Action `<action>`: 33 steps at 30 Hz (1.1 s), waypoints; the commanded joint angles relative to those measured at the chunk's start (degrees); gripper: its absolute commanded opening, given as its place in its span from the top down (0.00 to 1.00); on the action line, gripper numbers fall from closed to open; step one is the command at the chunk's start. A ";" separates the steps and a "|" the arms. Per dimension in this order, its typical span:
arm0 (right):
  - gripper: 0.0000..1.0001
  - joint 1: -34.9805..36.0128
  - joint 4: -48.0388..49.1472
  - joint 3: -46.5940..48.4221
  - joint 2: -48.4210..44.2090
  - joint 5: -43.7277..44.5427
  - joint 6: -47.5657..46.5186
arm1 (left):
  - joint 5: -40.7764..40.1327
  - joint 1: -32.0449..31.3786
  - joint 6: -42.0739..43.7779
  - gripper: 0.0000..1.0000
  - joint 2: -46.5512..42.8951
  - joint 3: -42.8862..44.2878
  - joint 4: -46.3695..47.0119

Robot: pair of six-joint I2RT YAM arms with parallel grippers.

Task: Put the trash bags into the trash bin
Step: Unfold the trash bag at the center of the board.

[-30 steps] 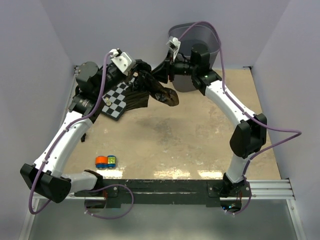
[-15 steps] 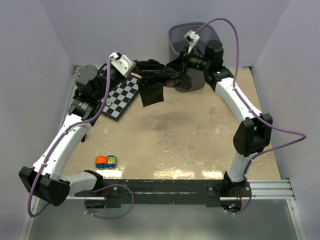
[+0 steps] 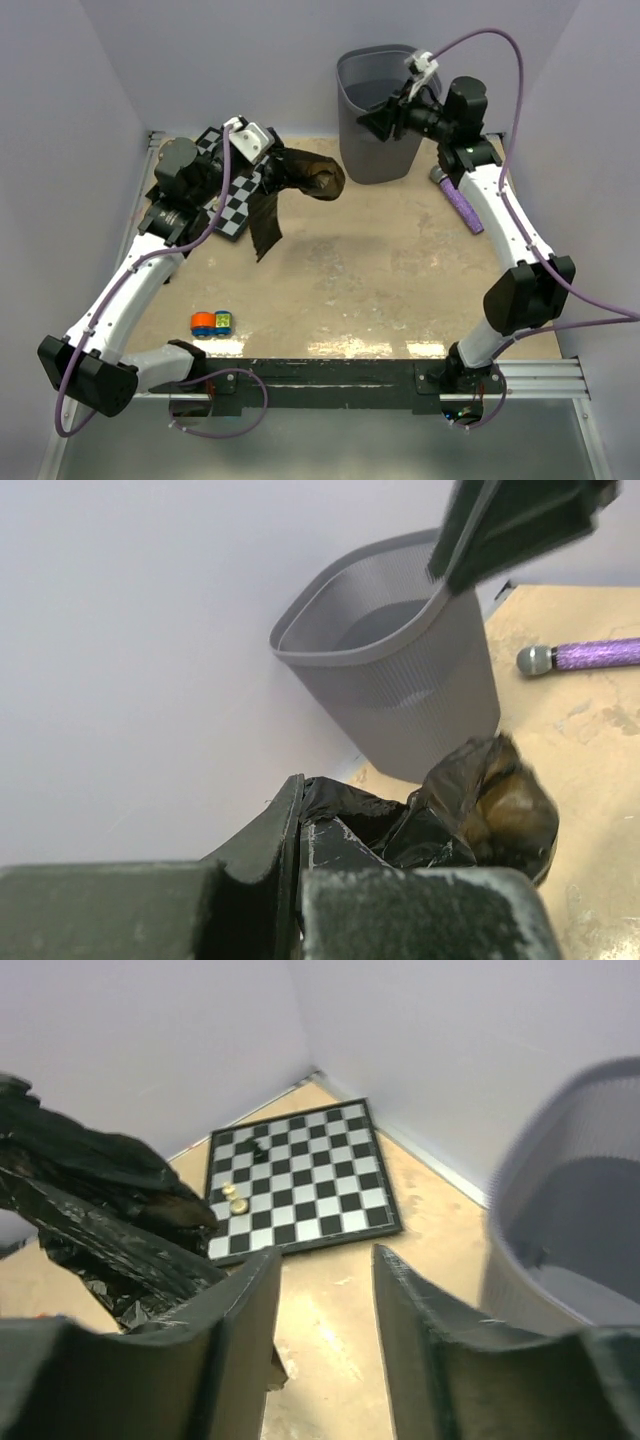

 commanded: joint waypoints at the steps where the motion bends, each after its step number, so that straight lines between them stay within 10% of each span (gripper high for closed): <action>1: 0.47 7.17 -0.27 3.60 4.45 -3.11 -5.88 | 6.96 0.27 -2.37 1.00 -2.77 -1.11 7.32; 14: 0.17 14.57 10.08 5.46 10.61 -16.11 5.17 | 7.05 0.18 -3.60 1.00 -3.12 0.48 8.29; 33: 0.51 17.74 32.67 4.32 14.13 -32.02 23.90 | 5.56 0.18 -5.19 1.00 -2.24 0.22 11.36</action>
